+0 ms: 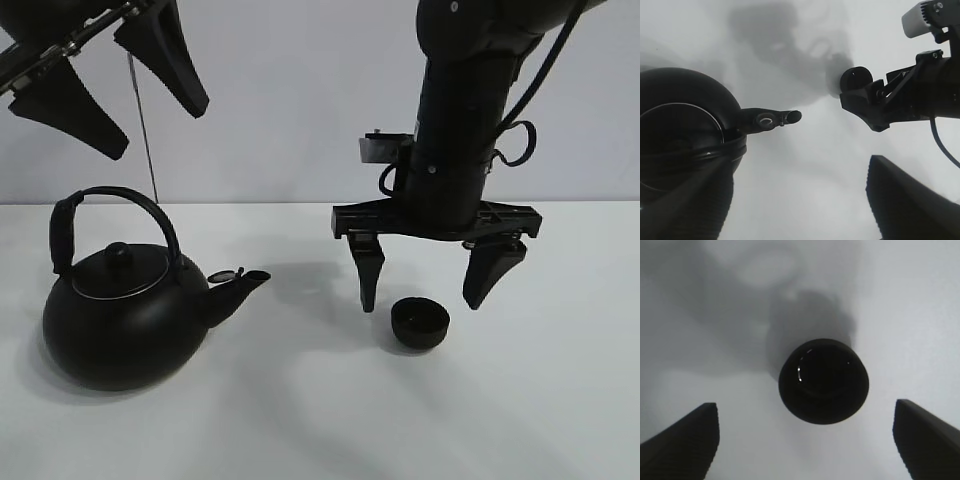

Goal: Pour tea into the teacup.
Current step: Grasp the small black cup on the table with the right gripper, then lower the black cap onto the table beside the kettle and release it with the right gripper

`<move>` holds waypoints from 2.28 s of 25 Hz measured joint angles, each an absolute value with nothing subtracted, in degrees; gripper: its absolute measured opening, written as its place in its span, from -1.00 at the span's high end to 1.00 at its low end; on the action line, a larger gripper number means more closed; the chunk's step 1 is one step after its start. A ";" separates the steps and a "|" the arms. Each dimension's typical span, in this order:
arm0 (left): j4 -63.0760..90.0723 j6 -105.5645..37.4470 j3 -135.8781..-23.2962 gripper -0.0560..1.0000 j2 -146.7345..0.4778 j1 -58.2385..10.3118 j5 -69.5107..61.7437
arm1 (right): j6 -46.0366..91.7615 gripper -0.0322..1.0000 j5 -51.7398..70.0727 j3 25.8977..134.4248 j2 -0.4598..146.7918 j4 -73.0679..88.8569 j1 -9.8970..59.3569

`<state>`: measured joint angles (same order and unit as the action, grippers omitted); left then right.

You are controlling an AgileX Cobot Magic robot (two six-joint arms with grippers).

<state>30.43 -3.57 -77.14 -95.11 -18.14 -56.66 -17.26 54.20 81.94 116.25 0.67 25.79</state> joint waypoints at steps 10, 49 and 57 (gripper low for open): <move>30.43 -3.57 -77.14 -0.12 -95.11 -18.14 -56.55 | -16.20 -0.33 54.05 81.94 117.55 0.49 24.46; 30.43 -3.57 -77.14 -0.12 -95.11 -18.14 -56.51 | -10.11 0.16 60.62 92.84 121.55 4.17 24.76; 30.43 -3.57 -77.14 -0.12 -95.11 -18.14 -56.51 | -3.98 0.16 60.11 94.75 121.55 5.08 31.75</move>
<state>30.43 -3.57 -77.14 -95.11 -18.14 -56.51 -3.98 60.11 94.75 121.55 5.08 31.75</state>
